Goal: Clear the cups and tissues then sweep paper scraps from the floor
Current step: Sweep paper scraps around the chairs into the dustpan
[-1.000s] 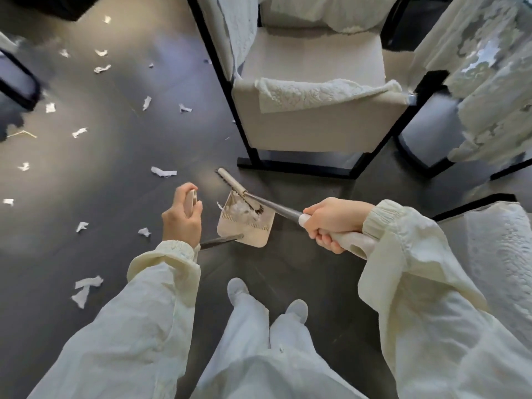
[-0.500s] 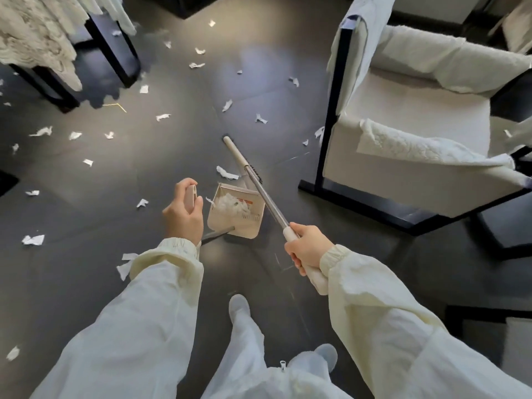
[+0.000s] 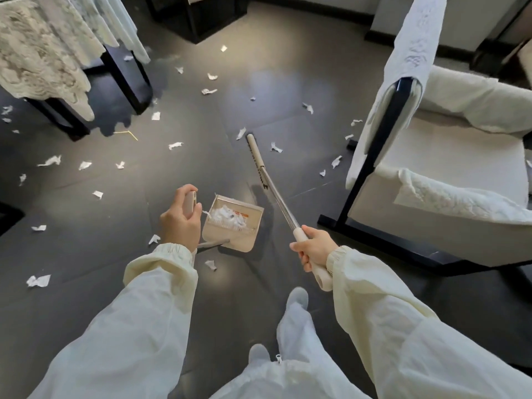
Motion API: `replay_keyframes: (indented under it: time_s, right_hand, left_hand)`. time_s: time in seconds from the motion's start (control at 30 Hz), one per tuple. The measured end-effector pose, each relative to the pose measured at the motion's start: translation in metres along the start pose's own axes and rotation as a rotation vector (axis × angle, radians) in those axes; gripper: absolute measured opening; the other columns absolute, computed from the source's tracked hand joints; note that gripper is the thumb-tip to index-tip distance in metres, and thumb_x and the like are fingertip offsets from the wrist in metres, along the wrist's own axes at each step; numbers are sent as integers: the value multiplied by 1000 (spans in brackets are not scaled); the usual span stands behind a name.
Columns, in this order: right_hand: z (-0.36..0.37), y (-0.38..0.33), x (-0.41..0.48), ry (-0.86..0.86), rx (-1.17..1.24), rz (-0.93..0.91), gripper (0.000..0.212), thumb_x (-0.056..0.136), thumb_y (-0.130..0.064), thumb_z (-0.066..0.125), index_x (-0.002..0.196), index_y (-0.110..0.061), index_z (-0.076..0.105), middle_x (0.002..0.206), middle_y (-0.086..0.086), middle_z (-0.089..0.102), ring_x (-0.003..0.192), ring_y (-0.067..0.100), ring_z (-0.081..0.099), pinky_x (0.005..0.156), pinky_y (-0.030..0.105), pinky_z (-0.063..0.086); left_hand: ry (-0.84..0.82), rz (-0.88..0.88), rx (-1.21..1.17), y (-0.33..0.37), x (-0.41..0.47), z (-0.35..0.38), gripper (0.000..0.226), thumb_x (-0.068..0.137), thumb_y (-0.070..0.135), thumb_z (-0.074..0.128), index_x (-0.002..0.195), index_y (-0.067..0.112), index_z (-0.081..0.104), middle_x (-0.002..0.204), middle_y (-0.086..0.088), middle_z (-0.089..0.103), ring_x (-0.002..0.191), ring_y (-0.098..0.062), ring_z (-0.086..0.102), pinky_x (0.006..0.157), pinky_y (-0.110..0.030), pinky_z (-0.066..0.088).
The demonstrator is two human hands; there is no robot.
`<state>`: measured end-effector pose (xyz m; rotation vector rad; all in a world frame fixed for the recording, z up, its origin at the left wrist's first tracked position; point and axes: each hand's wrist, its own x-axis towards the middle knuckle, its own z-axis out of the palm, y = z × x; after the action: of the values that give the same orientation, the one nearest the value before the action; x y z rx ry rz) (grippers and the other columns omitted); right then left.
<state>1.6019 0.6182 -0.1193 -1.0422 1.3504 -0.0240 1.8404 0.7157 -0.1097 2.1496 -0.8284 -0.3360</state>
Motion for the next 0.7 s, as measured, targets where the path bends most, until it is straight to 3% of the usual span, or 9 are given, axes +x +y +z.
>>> replay_keyframes:
  time_s: [0.17,0.27,0.4,0.57,0.63,0.7]
  right_hand:
    - [-20,-68,67,11,66,-15,63,92,5,44,147,-21,29,62,8,42,47,14,37,34,18,36]
    - [-45,-124,110,15,97,-33,52,92,6,44,127,-31,33,63,7,43,46,14,37,36,19,36]
    - [-89,-202,151,42,104,-67,33,91,8,41,108,-21,37,61,7,40,46,14,36,37,18,34]
    - [-138,-289,200,86,121,-130,31,91,7,39,107,-19,43,66,7,42,47,14,37,37,19,35]
    - [-155,-323,227,126,140,-144,33,90,7,40,119,-7,51,64,8,42,47,14,37,38,21,37]
    - [-172,-358,259,146,173,-144,45,90,7,41,134,-4,43,63,8,43,47,14,38,39,24,38]
  left_hand:
    - [-31,21,-20,28,80,36,29,89,17,57,103,42,50,72,-3,57,58,-36,58,62,-46,55]
    - [-51,33,-35,58,139,67,28,89,16,57,103,40,52,75,-1,58,60,-36,59,65,-47,55]
    - [-75,32,-88,108,212,106,30,88,14,57,100,41,53,75,1,58,61,-35,59,66,-48,55]
    - [-110,95,-145,168,303,156,31,88,14,57,102,41,52,74,9,57,63,-34,59,69,-49,55]
    - [-113,121,-150,190,343,182,31,88,15,58,102,42,52,74,6,58,62,-34,60,68,-48,55]
    - [-126,146,-163,210,386,211,29,87,15,59,102,40,54,73,6,59,60,-31,58,67,-45,55]
